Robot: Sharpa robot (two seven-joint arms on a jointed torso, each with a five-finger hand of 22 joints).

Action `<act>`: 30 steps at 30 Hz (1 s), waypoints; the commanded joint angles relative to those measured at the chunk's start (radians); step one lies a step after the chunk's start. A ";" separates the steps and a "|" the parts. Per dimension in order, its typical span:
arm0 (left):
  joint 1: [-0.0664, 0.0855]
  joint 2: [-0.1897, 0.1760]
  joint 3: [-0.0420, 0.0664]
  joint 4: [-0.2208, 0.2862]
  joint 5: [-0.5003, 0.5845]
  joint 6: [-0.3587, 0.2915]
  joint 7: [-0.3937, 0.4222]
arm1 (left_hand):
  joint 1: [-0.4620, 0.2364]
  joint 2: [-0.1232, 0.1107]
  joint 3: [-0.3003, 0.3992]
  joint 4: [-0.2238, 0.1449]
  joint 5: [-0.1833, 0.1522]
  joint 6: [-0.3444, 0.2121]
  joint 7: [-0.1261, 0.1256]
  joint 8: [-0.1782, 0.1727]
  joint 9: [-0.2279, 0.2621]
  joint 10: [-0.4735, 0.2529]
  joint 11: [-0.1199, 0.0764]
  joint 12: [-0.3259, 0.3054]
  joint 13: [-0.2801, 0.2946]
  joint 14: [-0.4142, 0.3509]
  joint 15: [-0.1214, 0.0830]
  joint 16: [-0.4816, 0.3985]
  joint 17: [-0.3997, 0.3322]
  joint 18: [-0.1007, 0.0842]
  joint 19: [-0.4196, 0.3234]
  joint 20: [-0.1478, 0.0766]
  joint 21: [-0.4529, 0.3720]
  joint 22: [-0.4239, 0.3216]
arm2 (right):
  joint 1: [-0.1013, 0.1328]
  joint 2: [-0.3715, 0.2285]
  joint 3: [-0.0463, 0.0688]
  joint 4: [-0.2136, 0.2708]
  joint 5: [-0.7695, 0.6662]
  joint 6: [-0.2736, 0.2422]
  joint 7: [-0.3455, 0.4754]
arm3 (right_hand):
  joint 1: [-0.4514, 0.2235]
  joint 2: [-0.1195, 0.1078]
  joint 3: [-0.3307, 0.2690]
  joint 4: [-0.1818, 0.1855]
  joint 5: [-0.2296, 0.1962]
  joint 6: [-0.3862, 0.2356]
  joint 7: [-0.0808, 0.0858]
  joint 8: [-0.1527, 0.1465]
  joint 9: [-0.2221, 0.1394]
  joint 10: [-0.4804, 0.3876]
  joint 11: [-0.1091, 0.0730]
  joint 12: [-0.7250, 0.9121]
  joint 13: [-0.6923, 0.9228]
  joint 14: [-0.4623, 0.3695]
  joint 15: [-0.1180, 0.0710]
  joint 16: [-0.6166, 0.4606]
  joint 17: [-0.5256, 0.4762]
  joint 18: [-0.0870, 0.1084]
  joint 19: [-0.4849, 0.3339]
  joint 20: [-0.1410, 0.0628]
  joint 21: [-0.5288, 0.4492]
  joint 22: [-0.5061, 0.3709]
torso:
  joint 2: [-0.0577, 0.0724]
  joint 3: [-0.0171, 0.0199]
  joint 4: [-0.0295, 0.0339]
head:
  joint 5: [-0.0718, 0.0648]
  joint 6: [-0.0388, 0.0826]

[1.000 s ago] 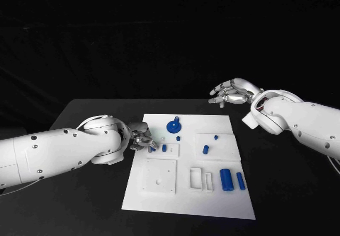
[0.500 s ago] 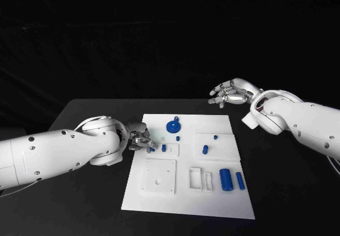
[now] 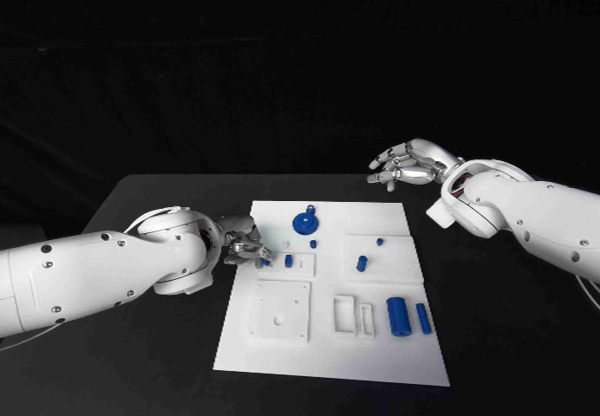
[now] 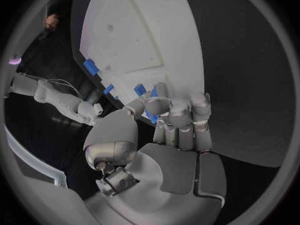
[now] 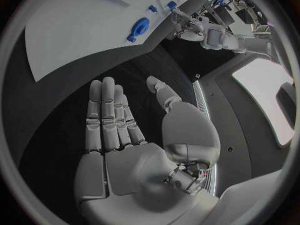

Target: Assemble the parts on the task board

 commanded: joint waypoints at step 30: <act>-0.028 0.022 -0.001 -0.011 -0.057 -0.071 0.034 | 0.013 0.000 0.004 0.010 -0.011 0.043 -0.056 0.003 0.051 -0.033 -0.039 0.019 0.002 0.007 -0.049 0.016 -0.001 0.037 0.004 -0.086 0.014 0.012 | -0.002 -0.002 0.000 0.001 0.002 0.013 0.009 | -0.009 0.002 -0.001 0.002 0.012 -0.004 0.013 0.006 -0.002 -0.006 0.002 0.006 -0.002 0.002 0.003 -0.006 0.003 0.014 0.005 0.003 -0.004 0.003 | 0.000 0.0015 -0.0003 | 0.002 -0.007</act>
